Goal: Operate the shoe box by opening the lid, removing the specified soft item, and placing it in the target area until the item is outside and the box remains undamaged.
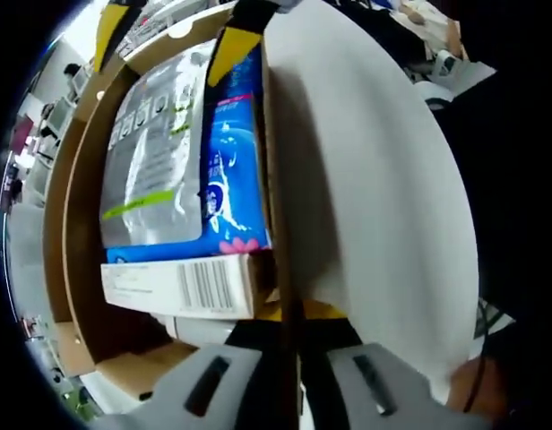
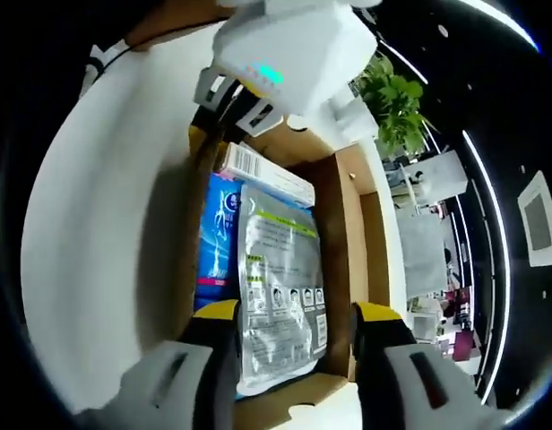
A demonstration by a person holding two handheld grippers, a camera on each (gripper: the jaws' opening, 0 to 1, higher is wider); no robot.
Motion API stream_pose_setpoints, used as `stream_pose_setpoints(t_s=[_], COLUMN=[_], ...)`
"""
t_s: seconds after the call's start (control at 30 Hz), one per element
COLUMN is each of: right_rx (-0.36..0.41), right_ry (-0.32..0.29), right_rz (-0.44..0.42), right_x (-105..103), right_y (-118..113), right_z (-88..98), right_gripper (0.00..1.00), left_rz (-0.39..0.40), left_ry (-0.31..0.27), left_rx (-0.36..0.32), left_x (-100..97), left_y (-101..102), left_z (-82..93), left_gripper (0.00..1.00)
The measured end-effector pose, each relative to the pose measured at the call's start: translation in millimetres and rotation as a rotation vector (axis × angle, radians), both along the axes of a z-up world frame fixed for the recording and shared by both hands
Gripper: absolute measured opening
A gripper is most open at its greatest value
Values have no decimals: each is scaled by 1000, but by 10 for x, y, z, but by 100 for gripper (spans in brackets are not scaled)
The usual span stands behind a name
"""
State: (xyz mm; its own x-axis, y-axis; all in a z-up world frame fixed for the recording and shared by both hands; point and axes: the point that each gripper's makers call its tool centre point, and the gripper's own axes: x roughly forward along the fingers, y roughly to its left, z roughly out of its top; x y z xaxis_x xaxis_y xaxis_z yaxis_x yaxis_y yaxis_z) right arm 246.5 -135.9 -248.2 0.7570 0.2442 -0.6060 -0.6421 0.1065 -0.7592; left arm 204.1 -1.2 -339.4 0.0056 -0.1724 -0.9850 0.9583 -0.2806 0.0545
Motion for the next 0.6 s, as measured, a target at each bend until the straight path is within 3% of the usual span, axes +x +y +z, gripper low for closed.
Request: stream_pose_setpoints(t_s=[0.47,0.6], right_rx=[-65,-72], right_ry=[-177,-196], right_rz=[24,26], right_x=[55,122], right_y=[36,42], right_z=[227,250], right_gripper=[52,52], left_rz=[6,9], left_ry=[2,-1], left_rx=[-2,-1], left_x=[15,16], left_y=[4,0], left_z=[-5,-5], left_gripper=[3,3])
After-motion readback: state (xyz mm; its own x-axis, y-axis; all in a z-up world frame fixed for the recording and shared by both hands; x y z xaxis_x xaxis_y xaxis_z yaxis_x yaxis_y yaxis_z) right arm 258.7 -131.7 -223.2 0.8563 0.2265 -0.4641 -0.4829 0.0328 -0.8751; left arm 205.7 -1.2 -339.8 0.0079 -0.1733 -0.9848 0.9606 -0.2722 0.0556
